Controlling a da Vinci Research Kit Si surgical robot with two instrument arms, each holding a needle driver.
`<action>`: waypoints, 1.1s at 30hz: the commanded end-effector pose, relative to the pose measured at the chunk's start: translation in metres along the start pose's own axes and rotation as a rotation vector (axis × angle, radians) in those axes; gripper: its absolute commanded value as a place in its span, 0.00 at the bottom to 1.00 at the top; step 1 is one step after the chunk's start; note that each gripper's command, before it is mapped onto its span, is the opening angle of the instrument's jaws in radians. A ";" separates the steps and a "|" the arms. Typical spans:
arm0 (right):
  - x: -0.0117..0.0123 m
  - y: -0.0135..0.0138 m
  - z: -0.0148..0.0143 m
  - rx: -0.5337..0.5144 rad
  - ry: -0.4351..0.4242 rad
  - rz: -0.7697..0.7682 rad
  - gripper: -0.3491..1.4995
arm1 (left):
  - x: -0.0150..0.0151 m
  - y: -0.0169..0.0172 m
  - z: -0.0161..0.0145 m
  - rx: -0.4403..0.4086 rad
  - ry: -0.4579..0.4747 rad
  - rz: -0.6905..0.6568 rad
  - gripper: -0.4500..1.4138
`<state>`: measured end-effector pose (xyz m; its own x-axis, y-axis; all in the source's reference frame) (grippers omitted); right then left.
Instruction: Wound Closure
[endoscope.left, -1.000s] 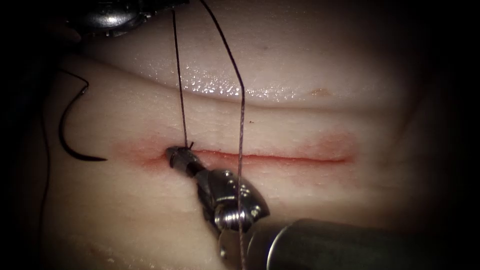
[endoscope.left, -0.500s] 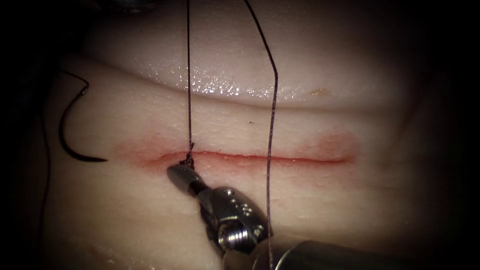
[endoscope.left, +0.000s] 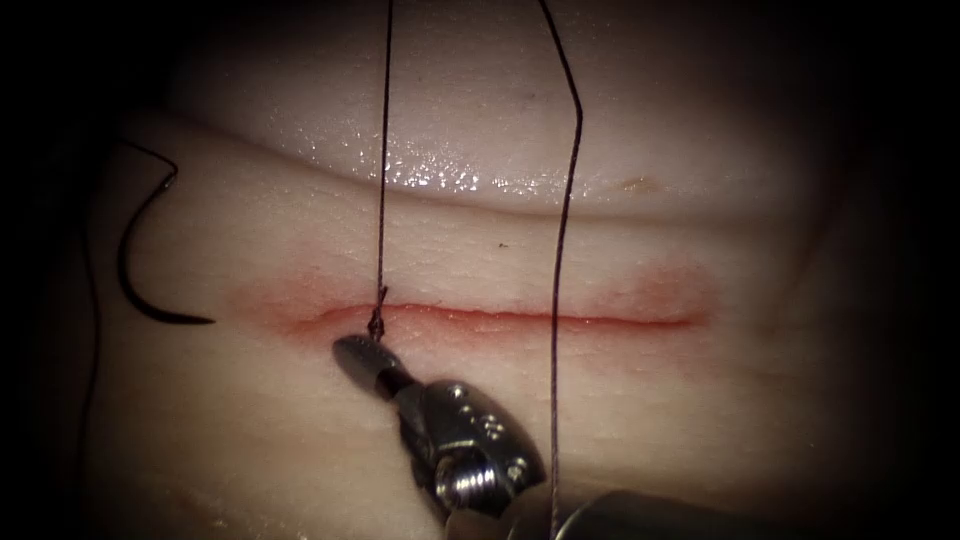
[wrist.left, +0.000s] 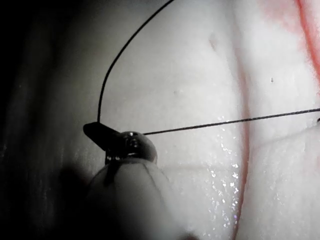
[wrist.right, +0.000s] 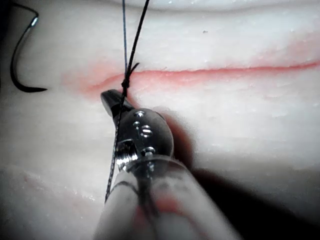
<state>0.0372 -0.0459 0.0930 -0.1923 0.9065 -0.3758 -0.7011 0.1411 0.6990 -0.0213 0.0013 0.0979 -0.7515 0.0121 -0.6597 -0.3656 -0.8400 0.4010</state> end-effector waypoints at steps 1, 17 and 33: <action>-0.0012 -0.0002 0.0007 0.004 0.000 -0.002 0.00 | 0.0000 -0.0002 0.0008 0.011 -0.007 0.003 0.00; -0.0037 -0.0001 0.0000 0.002 -0.026 -0.029 0.00 | -0.0003 -0.0010 0.0020 0.061 -0.063 0.026 0.00; -0.0037 -0.0003 -0.0005 0.031 -0.030 -0.046 0.00 | 0.0000 -0.0023 0.0020 0.049 -0.032 0.015 0.00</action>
<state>0.0370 -0.0492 0.0934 -0.1434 0.9093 -0.3906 -0.6804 0.1960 0.7062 -0.0210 0.0039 0.0975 -0.7700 0.0083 -0.6380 -0.3738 -0.8163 0.4404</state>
